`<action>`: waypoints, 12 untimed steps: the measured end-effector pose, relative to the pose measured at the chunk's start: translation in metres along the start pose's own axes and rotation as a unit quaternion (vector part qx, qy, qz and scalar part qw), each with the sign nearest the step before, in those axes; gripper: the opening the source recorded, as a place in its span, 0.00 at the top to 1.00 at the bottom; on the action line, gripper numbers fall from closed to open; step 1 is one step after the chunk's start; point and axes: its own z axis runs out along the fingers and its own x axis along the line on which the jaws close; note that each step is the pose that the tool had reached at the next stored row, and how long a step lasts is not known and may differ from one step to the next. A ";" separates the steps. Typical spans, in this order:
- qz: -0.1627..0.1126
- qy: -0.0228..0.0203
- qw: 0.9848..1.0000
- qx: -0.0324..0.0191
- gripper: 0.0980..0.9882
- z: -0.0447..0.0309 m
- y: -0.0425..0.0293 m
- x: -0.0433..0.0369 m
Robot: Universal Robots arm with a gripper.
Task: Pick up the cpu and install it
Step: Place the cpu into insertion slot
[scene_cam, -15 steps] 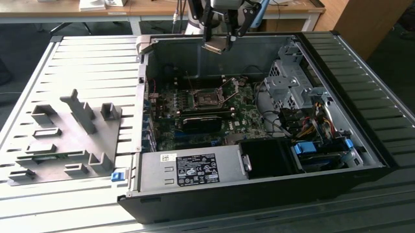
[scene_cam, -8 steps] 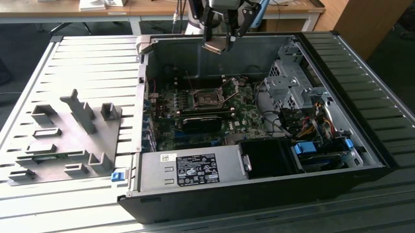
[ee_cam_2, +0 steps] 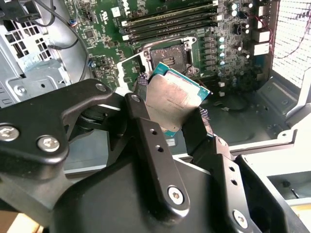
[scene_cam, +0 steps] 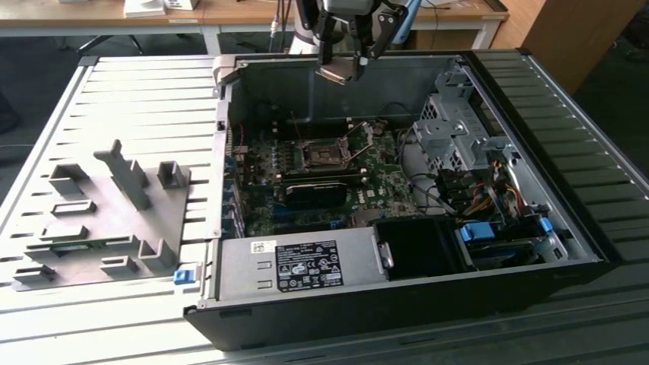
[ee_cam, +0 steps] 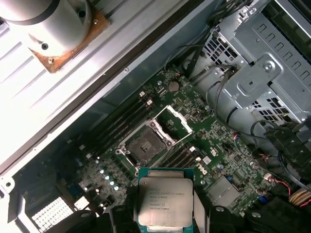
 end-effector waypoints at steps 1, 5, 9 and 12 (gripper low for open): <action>0.002 0.000 1.000 0.000 0.50 0.0000 0.0000 0.0000; 0.010 -0.001 1.000 0.000 0.50 0.0000 0.0000 0.0000; 0.019 -0.001 1.000 0.000 0.50 0.0001 0.0000 0.0000; 0.025 -0.001 1.000 0.000 0.50 0.0001 0.0000 0.0000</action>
